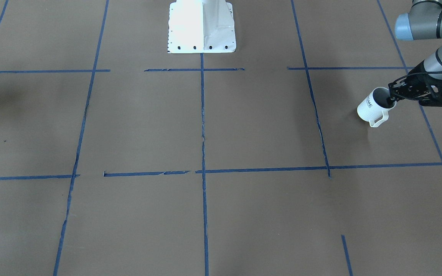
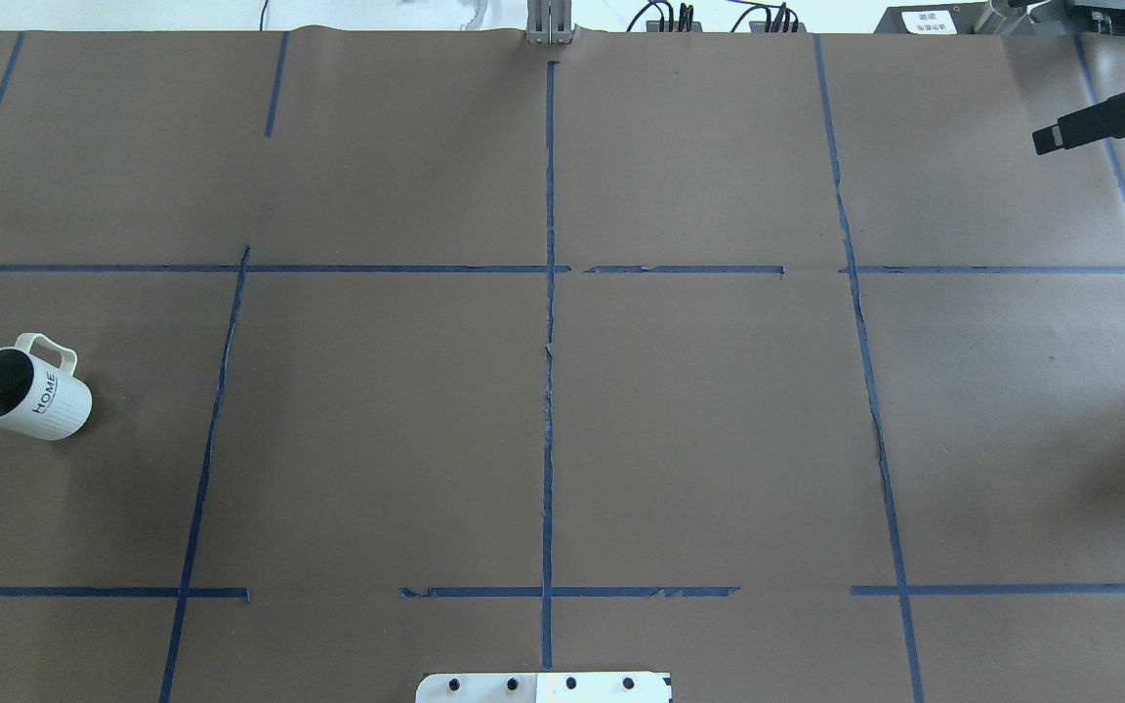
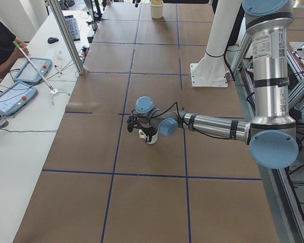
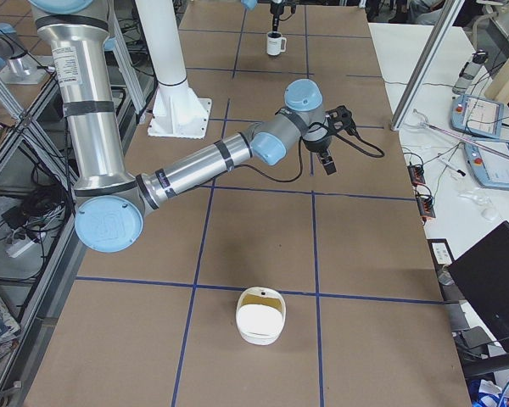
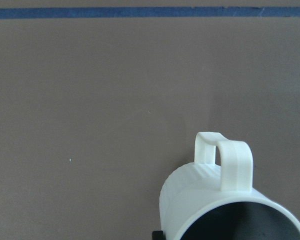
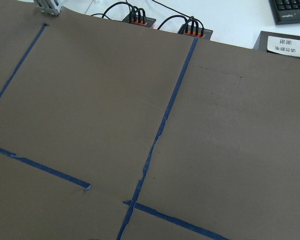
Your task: Left arm hands cup to right arm to dump lemon
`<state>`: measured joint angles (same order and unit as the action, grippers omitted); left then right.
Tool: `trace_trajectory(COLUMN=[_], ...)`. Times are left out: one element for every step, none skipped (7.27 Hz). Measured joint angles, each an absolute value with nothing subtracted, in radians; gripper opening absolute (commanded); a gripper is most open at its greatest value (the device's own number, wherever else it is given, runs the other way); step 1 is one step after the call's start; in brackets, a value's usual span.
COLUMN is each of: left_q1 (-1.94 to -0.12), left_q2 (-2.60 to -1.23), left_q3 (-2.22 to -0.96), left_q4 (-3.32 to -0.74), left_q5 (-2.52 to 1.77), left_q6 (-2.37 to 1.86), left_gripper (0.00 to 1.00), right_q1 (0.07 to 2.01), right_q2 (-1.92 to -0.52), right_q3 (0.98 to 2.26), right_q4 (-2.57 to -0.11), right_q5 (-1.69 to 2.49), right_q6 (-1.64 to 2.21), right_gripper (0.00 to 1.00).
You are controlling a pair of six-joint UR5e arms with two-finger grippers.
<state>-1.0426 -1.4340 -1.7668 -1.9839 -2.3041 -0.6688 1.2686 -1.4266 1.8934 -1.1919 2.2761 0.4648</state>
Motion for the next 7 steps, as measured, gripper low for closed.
trace_trajectory(left_q1=[-1.04,-1.04,-1.043,-1.058,-1.096,-1.159,-1.238], left_q2=[-1.435,-1.435,-1.432,-1.426,-1.417,-1.407,-1.399], left_q3=[-1.763,-1.766,-1.782,-1.818,-1.856,-1.876,-1.875], left_q4=[-1.984,-1.985,-1.987,-1.986,-1.984,-1.983,-1.979], left_q5=[-2.304,-2.304,-2.305,-2.31,-2.327,-2.362,-2.398], left_q6=[-0.669,-0.668,-0.668,-0.668,-0.665,-0.631,-0.547], left_gripper=[1.0,1.0,1.0,1.0,1.0,1.0,1.0], right_q1=[1.269,1.268,1.27,1.28,1.308,1.342,1.37], right_q2=[-1.426,-1.426,-1.43,-1.447,-1.483,-1.531,-1.579], right_q3=[1.894,1.894,1.894,1.896,1.9,1.903,1.905], right_q4=[-1.192,-1.192,-1.199,-1.212,-1.231,-1.261,-1.304], right_q5=[2.275,2.275,2.276,2.285,2.315,2.35,2.365], right_q6=[0.465,0.464,0.463,0.452,0.413,0.345,0.26], right_gripper=[1.0,1.0,1.0,1.0,1.0,1.0,1.0])
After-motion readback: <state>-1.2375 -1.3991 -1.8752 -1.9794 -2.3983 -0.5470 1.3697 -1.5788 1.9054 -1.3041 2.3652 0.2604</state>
